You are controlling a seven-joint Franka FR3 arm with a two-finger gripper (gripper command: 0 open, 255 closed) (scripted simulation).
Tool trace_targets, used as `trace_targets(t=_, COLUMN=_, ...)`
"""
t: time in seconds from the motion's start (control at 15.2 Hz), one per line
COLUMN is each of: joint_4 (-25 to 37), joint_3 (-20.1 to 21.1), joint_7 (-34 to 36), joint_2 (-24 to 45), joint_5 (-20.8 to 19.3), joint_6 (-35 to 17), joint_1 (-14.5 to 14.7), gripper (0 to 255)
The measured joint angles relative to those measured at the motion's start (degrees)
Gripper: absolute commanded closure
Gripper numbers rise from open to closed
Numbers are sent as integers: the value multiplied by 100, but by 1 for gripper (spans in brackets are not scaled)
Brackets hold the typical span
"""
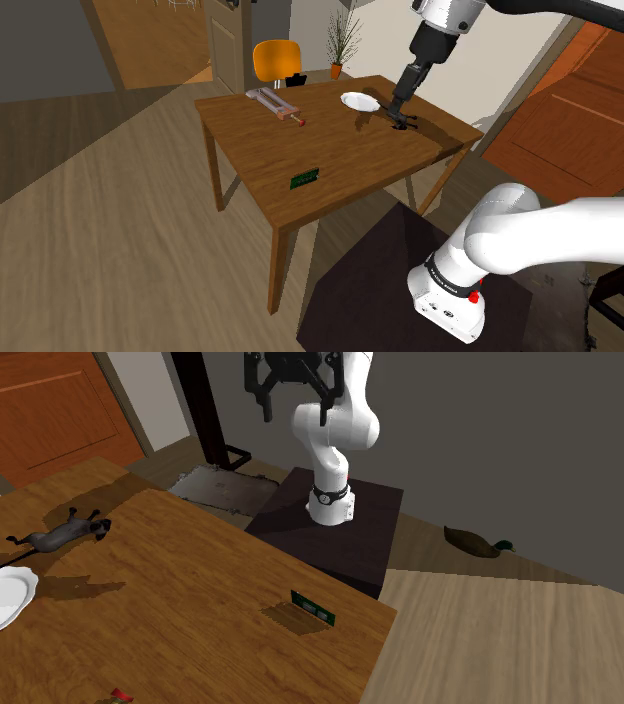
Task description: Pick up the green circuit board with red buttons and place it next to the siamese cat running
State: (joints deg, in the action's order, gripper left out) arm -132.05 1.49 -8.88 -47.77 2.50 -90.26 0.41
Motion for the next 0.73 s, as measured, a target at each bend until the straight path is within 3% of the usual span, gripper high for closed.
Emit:
trace_targets(t=0.2, joint_4=-123, joint_3=-68, joint_7=-285, joint_2=131, joint_5=-39, joint_6=-229, joint_1=102, gripper=0)
trace_targets(t=0.73, joint_4=-612, joint_3=-461, joint_7=-2141, joint_2=1134, joint_5=-222, joint_6=-1589, joint_1=741, gripper=0)
